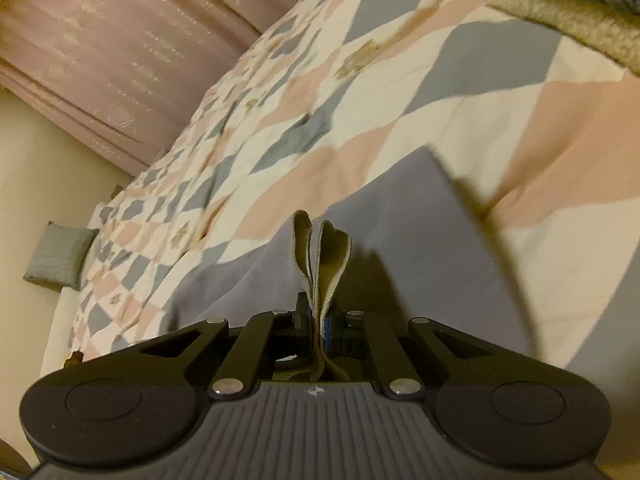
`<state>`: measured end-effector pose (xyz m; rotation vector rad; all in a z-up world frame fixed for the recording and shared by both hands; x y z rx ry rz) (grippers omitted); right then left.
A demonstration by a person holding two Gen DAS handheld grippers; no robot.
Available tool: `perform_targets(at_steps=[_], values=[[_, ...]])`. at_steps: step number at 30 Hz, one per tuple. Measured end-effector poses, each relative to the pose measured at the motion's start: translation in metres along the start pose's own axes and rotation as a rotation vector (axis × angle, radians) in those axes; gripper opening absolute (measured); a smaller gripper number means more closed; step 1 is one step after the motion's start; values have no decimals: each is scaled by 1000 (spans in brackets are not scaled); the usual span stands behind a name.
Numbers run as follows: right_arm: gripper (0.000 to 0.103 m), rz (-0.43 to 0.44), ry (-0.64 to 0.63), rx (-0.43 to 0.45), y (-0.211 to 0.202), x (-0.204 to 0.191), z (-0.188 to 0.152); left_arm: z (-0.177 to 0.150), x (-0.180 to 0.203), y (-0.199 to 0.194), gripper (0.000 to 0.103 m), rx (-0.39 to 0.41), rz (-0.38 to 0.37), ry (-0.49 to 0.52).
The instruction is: Fold clothes
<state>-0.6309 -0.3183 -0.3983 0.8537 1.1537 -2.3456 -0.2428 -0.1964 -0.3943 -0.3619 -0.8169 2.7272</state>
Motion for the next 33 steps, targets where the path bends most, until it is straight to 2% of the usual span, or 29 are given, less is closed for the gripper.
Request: perform_targets(at_steps=[13,16,18,19,21,23,25,26,28,30,32,33], values=[[5,-54,-3,43,-2,36,25,12,12,22,24,-20,3,43],[13,-91,9,32,6,46,18,10,11,25,25,-29,10,38],[19,-119,7,87,0,48,18,12,10,22,25,-20,26,39],[22,-153,-5,145,-8,46,20,13,9,20,26,-16,34,39],[25,-268,-97,292,-28,35,23,16,6,16,26,-6,52,38],[25,-316,-217,391,-43,14,20,20,1,16,23,5,61,21],[24,-233,-323,378,-38,-11,9,24,-3,18,12,17,57,8],[24,-196,-373,358,-32,-24,3,26,-3,21,10,21,54,8],[23,-180,-459,300,-10,-38,-3,30,-2,29,10,27,48,16],[21,-207,-476,257,13,-36,-1,31,0,41,10,21,39,37],[16,-295,-453,228,34,-16,6,27,-3,60,10,-10,37,42],[1,-330,-432,219,41,-6,10,24,-6,69,11,-20,38,39]])
Point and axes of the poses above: each gripper's, at about its wrist camera, not at the fingertips, and y roughly the way its jaws point, x to its right, z to its top, the point moved 6 cm from there along y, roughly the way its jaws point, and after that the axes turned 7 degrees about x, right-handed, at the moved point
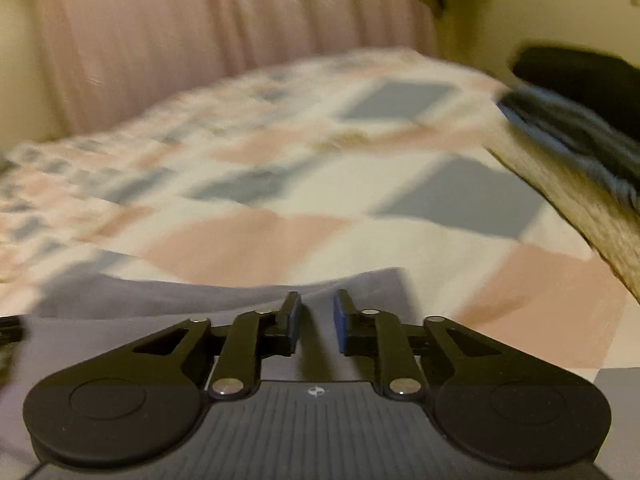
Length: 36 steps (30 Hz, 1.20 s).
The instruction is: Fold clothes
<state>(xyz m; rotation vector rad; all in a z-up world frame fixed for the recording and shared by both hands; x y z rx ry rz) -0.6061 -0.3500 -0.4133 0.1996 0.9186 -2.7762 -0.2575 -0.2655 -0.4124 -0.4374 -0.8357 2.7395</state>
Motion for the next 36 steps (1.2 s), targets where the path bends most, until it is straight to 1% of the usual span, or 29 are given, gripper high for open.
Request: perform_targets(at_steps=[1,3,4,6,7,8,10,12,13,14,15,16,17,18,19,20,22,23,24,25,26,27,29,30,31,32,35,36], values=[[0,-1,37,-2,3,7,-1,-2,-4,7,11,-2,6,-4],[0,-3,109,-3,7,19,-2,-2,-13,16,15,0,29,-19],[2,-13,128,14,0,22,-1,-1,-19,17,16,0,59,-23],[20,-69,118,75,-21,24,2,0,-35,11,16,-12,121,-53],[21,-83,105,106,-34,24,1,0,-41,2,16,-2,127,-84],[21,-73,95,130,-45,22,0,1,-44,-10,15,15,119,-110],[21,-14,69,156,-64,12,-6,3,-35,-38,15,53,81,-108],[21,28,22,146,-77,-3,-17,1,-10,-63,15,79,13,-49],[23,40,-13,133,-79,-10,-24,0,3,-75,15,91,-21,-18],[24,43,-49,115,-78,-16,-30,-5,17,-82,15,86,-51,23],[27,23,-83,85,-73,-18,-38,-11,31,-87,16,80,-80,66],[27,4,-118,54,-68,-19,-46,-18,45,-93,16,74,-109,108],[25,-13,-145,30,-64,-19,-53,-28,55,-92,16,50,-101,159],[20,-17,-142,27,-61,-15,-59,-37,59,-91,16,30,-78,188],[14,-18,-116,36,-62,-9,-60,-45,60,-91,16,16,-52,193],[12,-25,-82,37,-65,-5,-59,-48,57,-95,16,12,-35,170],[13,-49,-34,49,-75,-2,-53,-48,48,-110,16,23,-8,105],[16,-61,-39,69,-82,-4,-51,-46,44,-116,16,31,4,87],[25,-71,-45,92,-88,-6,-48,-45,41,-123,16,41,19,77],[31,-68,-55,124,-96,-10,-47,-45,39,-129,16,52,32,67],[32,-50,-60,157,-102,-15,-45,-45,39,-132,16,61,29,50],[33,-35,-62,167,-102,-17,-46,-45,39,-135,16,69,24,32],[33,-52,-71,126,-95,-19,-53,-49,42,-132,16,44,9,0],[33,-70,-74,98,-90,-19,-58,-55,43,-126,16,11,24,-8],[27,-105,-65,51,-81,-13,-66,-61,45,-120,16,-23,41,-14],[26,-108,-31,31,-77,-8,-72,-62,44,-120,16,-35,55,-41],[27,-120,60,59,-93,-5,-71,-61,41,-126,16,-61,95,-120],[31,-129,71,74,-102,-7,-69,-59,40,-132,16,-64,109,-143]])
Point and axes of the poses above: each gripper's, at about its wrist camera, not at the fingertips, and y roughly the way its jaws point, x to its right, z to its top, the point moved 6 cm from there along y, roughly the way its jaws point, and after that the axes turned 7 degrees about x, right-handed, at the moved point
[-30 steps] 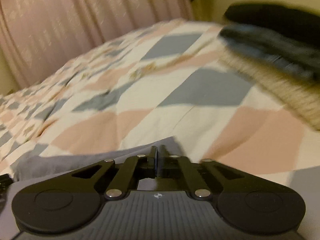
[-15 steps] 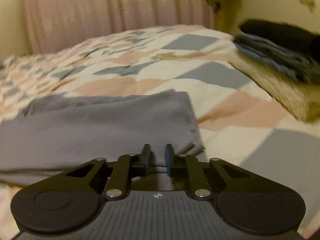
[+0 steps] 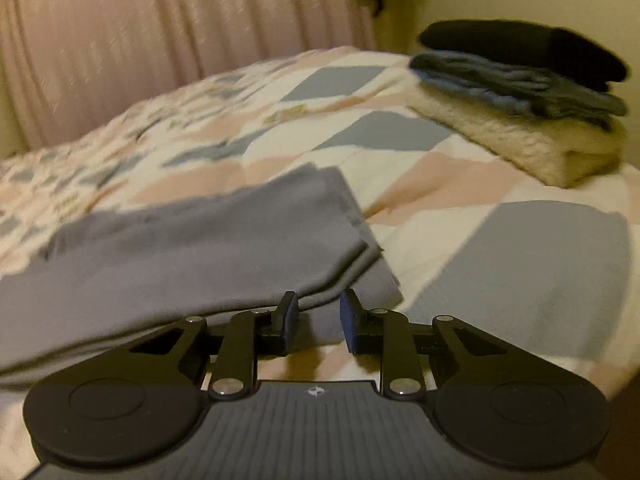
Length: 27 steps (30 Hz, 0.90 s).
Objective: Fold clothes
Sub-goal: 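Lay the folded pants down and open both grippers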
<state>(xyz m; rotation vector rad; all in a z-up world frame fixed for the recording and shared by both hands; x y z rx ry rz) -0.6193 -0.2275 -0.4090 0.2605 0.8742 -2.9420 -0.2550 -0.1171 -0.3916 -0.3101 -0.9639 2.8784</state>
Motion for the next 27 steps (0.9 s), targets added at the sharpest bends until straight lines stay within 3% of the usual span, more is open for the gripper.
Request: perform_targets(at_steps=[3,7,13,27], values=[[56,-25,36,47,-29,-8,4,6,-4,-17,22,-10,40,-69],[68,23,96,31,-64,-29,-11,12,3,-40,31,-10,61,-152],[77,70,75,-3,-103,-57,-33,11,26,-68,40,-11,64,-179],[93,100,-61,133,-193,-88,-25,11,47,-142,56,88,118,-165]])
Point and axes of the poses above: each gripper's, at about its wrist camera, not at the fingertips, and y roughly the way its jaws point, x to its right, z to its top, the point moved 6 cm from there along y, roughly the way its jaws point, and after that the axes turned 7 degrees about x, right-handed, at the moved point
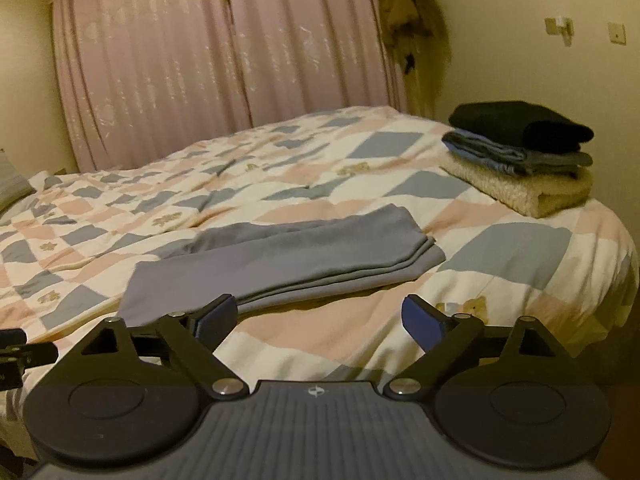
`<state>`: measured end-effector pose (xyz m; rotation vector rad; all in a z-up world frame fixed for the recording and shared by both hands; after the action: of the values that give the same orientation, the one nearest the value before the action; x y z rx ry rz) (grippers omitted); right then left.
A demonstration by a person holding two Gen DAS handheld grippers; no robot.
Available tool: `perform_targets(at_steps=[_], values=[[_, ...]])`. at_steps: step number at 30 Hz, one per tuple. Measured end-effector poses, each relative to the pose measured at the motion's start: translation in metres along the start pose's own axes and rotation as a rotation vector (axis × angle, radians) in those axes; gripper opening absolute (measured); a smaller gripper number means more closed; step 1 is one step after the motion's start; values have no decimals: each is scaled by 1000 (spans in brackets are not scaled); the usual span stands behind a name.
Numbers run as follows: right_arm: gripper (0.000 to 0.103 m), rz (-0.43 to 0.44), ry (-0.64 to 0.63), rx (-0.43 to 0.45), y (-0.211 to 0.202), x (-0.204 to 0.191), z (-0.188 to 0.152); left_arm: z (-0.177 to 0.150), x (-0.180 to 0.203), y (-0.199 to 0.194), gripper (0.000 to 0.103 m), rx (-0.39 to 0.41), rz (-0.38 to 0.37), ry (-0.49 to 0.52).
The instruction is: Fold clothes
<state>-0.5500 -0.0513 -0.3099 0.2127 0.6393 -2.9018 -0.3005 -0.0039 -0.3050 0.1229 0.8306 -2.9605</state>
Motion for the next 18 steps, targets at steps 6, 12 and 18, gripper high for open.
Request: perform_targets(at_steps=[6,12,18], values=[[94,29,-53,15,-19,-16,-10,-5,-2,-15,57,12,4,1],[96,36,-123,35,-19,-31,-13,-9,-26,-1,57,-26,-48,-97],[96,47,-278,0,18,-62,-34,-17,-67,40,58,-113,-111,-235]])
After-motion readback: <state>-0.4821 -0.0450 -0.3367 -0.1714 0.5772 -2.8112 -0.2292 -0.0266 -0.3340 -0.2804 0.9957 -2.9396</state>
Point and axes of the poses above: each gripper's, at about its wrist camera, not at the fingertips, and y roughly the way its jaws point, x to its right, z to its top, the point moved 6 cm from there along y, roughly the way its jaws point, and after that the axes turned 7 degrees about x, right-handed, at the moved point
